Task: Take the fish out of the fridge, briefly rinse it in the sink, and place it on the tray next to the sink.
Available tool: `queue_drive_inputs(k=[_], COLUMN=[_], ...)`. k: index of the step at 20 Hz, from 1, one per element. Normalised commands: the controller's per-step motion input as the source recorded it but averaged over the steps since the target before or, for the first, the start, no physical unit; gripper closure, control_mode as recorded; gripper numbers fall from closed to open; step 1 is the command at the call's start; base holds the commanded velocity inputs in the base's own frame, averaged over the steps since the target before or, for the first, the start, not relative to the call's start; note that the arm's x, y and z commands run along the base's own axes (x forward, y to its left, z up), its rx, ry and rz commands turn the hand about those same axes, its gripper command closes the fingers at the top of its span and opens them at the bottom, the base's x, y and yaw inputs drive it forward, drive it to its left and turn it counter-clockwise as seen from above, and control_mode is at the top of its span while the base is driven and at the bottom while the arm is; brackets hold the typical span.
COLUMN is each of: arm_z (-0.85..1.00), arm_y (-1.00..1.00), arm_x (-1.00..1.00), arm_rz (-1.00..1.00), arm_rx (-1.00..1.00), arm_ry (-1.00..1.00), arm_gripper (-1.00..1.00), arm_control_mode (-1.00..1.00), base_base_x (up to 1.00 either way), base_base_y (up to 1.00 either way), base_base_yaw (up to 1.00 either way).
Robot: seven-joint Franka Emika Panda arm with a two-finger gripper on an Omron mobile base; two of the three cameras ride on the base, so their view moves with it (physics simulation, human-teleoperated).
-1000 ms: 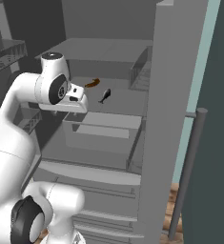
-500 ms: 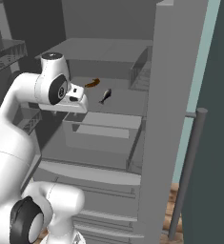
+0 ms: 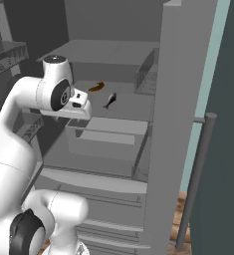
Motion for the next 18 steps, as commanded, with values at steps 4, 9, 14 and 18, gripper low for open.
queue_drive_inputs(k=[4,9,14,18], arm_z=[0.01,0.17,0.40,0.10], arm_y=[0.00,0.00,-0.05,-0.19], arm_x=[0.13,-0.07,-0.06,0.01], arm_rz=[-0.04,-0.01,0.00,0.04], arm_rx=[-0.02,-0.05,0.04,0.14], arm_ry=[0.00,-0.33,-0.42,-0.20], arm_gripper=[-1.00,-1.00,-1.00,-1.00], arm_control_mode=[-1.00,-1.00,-1.00,-1.00], base_base_x=[0.00,0.00,0.00,0.00], base_base_y=[0.00,0.00,0.00,0.00], base_base_yaw=[0.00,0.00,0.00,0.00])
